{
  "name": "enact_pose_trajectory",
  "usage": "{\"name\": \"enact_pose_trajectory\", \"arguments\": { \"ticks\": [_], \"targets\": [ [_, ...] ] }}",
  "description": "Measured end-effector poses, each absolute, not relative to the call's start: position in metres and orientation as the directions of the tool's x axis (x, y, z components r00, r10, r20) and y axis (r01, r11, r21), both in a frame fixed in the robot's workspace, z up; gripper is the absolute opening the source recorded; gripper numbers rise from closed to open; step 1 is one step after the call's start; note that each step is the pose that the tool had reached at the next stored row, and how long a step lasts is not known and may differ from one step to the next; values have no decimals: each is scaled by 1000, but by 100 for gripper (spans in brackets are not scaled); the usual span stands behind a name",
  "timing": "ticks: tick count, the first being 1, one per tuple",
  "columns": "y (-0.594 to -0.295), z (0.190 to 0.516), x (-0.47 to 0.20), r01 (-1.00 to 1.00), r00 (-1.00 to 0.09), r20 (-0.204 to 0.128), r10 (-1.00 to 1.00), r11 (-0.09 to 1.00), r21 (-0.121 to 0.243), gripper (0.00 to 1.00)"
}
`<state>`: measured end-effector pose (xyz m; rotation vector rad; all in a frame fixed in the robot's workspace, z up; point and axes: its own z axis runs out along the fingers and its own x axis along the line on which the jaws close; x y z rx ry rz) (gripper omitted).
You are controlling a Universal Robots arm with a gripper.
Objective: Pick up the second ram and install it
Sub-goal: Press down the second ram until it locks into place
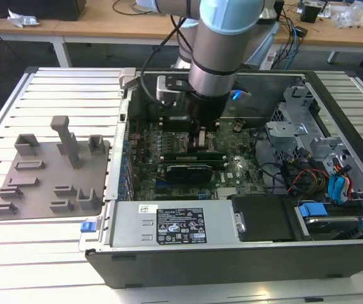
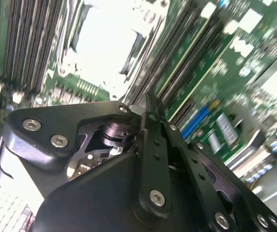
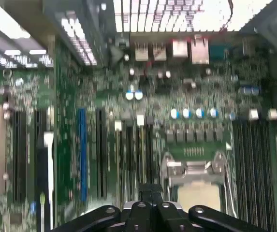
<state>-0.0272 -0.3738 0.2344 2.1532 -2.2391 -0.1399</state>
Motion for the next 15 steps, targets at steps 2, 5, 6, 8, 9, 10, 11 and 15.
{"name": "enact_pose_trajectory", "arguments": {
  "ticks": [2,5,6,8,9,10,11,15],
  "targets": [
    [-374,234,-8,-994,-41,-39,-998,37,100,10],
    [-374,232,19,-991,-43,-38,-998,37,127,10],
    [-374,232,23,-991,-42,-38,-998,37,132,10],
    [-374,230,27,-990,-43,-37,-998,37,139,10],
    [-374,228,28,-989,-43,-36,-998,37,141,10],
    [-374,226,28,-989,-43,-36,-998,37,143,10],
    [-374,229,28,-989,-43,-38,-998,37,143,10],
    [-375,234,5,-990,-43,-38,-998,37,138,10]
  ]
}}
